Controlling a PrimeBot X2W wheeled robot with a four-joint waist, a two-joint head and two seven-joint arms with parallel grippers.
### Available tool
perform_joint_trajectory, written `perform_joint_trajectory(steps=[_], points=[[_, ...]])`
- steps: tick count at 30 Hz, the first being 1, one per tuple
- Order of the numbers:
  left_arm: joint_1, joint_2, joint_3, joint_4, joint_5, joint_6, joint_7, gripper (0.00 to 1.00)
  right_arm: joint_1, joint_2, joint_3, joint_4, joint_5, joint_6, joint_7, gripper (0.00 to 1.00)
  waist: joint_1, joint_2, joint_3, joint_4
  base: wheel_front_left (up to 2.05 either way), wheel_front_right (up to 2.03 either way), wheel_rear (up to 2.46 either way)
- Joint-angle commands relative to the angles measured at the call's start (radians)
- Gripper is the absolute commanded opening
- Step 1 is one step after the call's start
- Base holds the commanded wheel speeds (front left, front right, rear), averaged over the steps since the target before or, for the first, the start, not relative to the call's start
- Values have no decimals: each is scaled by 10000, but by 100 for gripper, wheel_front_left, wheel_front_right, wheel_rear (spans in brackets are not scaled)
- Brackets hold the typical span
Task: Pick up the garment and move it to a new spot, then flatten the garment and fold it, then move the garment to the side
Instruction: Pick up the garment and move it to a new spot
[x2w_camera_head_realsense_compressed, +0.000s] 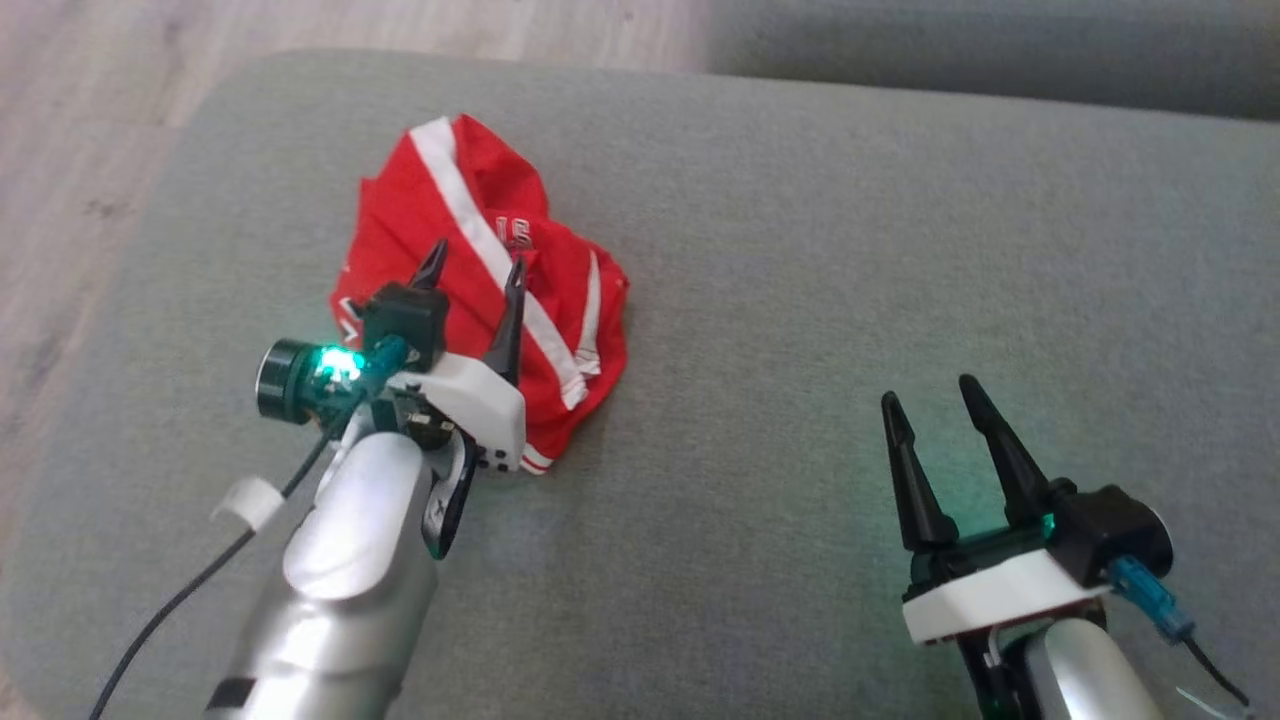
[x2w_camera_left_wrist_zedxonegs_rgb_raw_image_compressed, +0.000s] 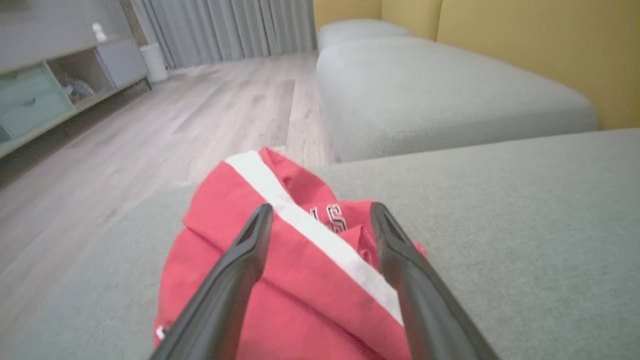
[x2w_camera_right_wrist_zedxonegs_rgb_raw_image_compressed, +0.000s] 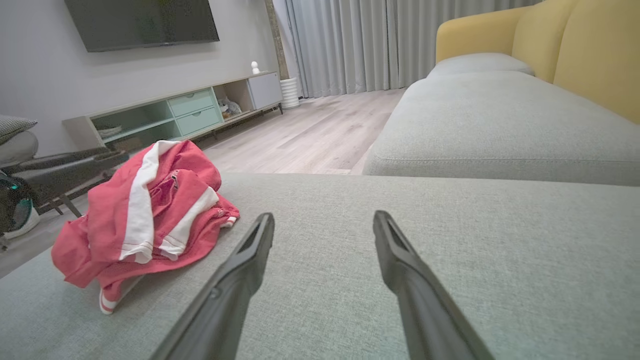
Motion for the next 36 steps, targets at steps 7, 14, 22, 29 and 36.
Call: perform_joint_trajectory(steps=[7,14,22,29,36], points=[[-869,133,393,1119,-353,376,274,100,-554,-64,203,-340,-71,-7,-111,100,-2,0,531,-541,0,0,0],[-970,136,382,1449,-518,186,-765,0,-547,-64,165,-257,-31,-7,-111,100,-2,0,360,-688,0,0,0],[-1234,129,271,-1021,-1164,-933,-2182,0,-434,-64,257,-201,179,-7,-111,100,-2,0,-395,-1137,0,0,0],[-1318,128,-208,-3503,-1524,-1158,-1771,0,-366,-64,374,-216,425,-7,-111,100,-2,0,-743,-1891,0,0,0],[-1593,137,-352,-4403,-2198,-1156,-550,0,-463,-64,527,-326,783,-7,-111,100,-2,0,-741,-2780,0,0,0]])
